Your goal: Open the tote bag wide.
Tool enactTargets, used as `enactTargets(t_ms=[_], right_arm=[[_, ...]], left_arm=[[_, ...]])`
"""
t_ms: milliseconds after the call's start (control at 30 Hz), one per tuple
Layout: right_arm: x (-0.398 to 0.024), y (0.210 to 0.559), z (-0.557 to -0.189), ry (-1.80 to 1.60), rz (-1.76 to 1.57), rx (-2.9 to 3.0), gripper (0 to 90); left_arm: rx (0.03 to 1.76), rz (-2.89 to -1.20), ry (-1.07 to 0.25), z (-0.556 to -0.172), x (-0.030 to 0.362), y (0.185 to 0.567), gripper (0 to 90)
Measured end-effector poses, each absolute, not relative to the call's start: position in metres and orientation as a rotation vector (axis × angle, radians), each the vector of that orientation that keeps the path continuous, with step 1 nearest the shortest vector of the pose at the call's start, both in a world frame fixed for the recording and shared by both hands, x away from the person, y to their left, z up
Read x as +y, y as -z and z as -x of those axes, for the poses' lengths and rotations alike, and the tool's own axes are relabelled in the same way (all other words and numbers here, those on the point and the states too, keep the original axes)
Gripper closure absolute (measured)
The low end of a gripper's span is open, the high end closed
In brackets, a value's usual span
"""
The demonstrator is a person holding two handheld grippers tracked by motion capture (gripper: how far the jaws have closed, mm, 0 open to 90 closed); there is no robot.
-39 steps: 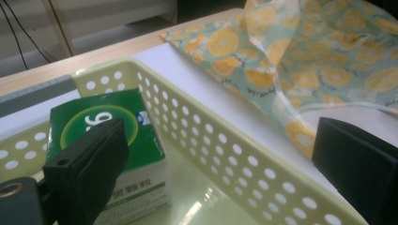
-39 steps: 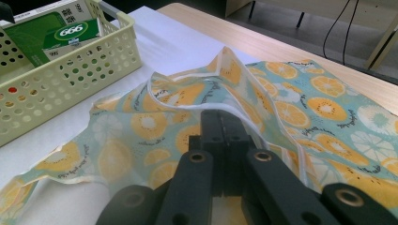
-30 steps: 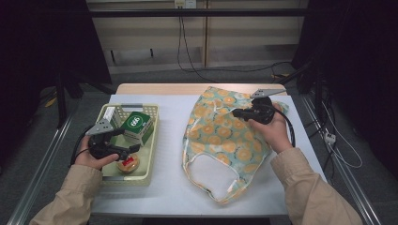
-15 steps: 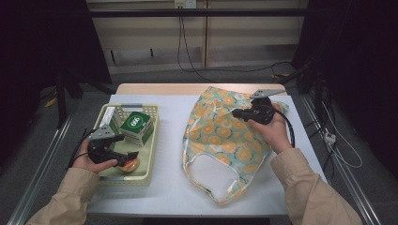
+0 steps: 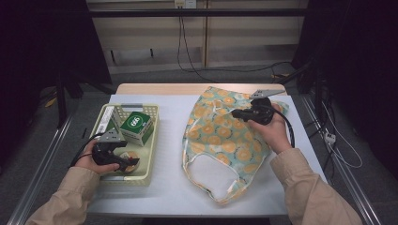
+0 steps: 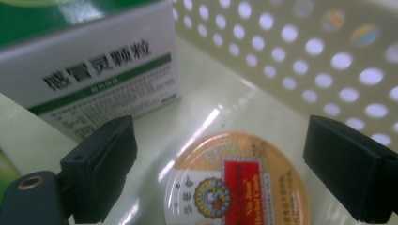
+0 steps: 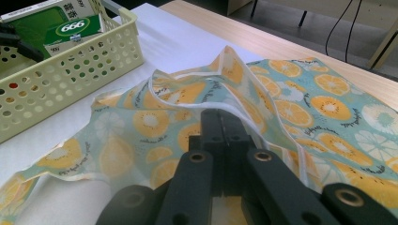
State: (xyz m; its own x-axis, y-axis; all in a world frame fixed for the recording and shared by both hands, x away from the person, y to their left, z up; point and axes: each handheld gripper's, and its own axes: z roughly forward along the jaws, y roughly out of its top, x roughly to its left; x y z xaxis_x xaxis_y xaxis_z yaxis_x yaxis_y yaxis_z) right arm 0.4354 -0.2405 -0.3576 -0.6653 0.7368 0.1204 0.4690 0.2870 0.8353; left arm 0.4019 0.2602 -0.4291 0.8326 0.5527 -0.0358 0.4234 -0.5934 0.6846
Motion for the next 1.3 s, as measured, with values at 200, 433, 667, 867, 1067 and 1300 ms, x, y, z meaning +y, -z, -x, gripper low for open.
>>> enactTargets(t_ms=[200,433,667,867,1067,1300], right_arm=[[-0.242,0.357,-0.435,-1.325,-1.105,2.267,90.0],[-0.243,0.358,-0.435,-1.319,-1.101,2.272,90.0],[-0.243,0.358,-0.434,-1.321,-1.101,2.268,90.0],[-0.241,0.357,-0.434,-1.323,-1.097,2.265,90.0],[-0.239,0.357,-0.433,-1.327,-1.090,2.271,90.0],[-0.239,0.357,-0.434,-1.335,-1.088,2.271,90.0]], left_arm=[[0.646,-2.375,-0.210,-0.400,0.257,0.436,12.5],[0.627,-2.451,-0.188,-0.401,0.257,0.442,12.8],[0.612,-2.444,-0.164,-0.401,0.258,0.441,19.0],[0.618,-2.446,-0.182,-0.400,0.256,0.440,20.1],[0.648,-2.427,-0.156,-0.403,0.251,0.435,20.3],[0.680,-2.349,-0.145,-0.405,0.247,0.428,20.3]])
